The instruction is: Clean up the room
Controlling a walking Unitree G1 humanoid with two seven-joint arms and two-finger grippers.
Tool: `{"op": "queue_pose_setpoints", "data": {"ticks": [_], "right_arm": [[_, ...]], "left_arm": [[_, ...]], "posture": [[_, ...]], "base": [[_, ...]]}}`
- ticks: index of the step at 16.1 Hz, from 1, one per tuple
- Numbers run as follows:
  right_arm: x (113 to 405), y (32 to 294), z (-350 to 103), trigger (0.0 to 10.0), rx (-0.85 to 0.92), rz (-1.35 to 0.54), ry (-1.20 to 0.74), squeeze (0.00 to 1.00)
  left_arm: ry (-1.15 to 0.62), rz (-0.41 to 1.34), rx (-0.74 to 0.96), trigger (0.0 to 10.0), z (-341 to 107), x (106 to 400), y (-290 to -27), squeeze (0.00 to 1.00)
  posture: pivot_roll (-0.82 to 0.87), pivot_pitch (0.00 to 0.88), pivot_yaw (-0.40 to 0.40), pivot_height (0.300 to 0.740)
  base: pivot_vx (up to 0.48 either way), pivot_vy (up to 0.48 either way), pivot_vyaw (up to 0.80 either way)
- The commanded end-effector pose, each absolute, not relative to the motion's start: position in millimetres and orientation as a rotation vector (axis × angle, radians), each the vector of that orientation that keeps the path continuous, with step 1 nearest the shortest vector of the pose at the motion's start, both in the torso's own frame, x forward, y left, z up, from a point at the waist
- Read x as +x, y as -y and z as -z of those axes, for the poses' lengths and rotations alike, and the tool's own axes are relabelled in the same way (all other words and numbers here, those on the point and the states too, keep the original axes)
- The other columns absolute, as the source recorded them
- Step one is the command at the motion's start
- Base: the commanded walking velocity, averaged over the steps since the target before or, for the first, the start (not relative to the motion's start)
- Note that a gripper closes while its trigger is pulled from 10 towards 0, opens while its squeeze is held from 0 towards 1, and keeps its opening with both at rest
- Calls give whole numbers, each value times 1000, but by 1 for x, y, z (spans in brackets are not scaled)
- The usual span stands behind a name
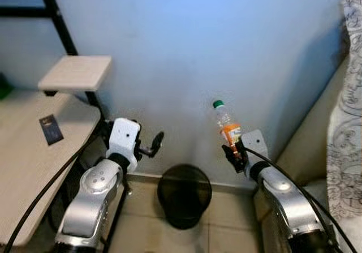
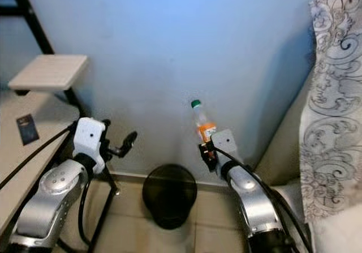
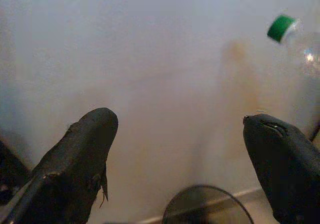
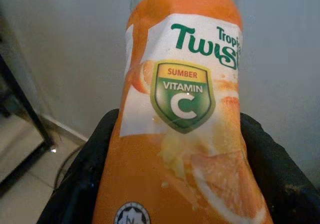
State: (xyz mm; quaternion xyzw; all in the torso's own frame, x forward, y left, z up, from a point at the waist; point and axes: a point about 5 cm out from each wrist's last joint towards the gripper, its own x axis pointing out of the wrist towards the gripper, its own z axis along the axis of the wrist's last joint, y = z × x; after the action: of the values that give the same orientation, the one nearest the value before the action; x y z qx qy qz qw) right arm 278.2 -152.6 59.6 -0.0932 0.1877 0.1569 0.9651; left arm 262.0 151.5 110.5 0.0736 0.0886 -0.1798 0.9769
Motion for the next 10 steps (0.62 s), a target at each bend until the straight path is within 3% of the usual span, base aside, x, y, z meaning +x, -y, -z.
{"op": "queue_pose_setpoints", "data": {"ticks": [1,4,7,9,10], "right_arm": [[284,154,-63,10000,-200,-335,-376,0],[288,152,-59,10000,-229,-402,-399,0],[293,145,-48,10000,-270,-483,-442,0],[298,151,-55,10000,-203,-356,-380,0],[298,158,-60,10000,-58,-226,-327,0]], "left_arm": [[-189,386,162,10000,-111,262,-151,196],[-192,443,167,10000,-111,262,-148,180],[-227,623,307,10000,-107,257,-144,176],[-174,540,290,10000,-111,260,-148,165],[-169,474,272,10000,-111,262,-150,165]], "posture": [[6,0,34,740],[5,0,37,740],[11,0,35,740],[15,0,25,740],[17,0,20,740]], "base": [[0,0,0],[0,0,0],[0,0,0],[0,0,0],[0,0,0]]}}
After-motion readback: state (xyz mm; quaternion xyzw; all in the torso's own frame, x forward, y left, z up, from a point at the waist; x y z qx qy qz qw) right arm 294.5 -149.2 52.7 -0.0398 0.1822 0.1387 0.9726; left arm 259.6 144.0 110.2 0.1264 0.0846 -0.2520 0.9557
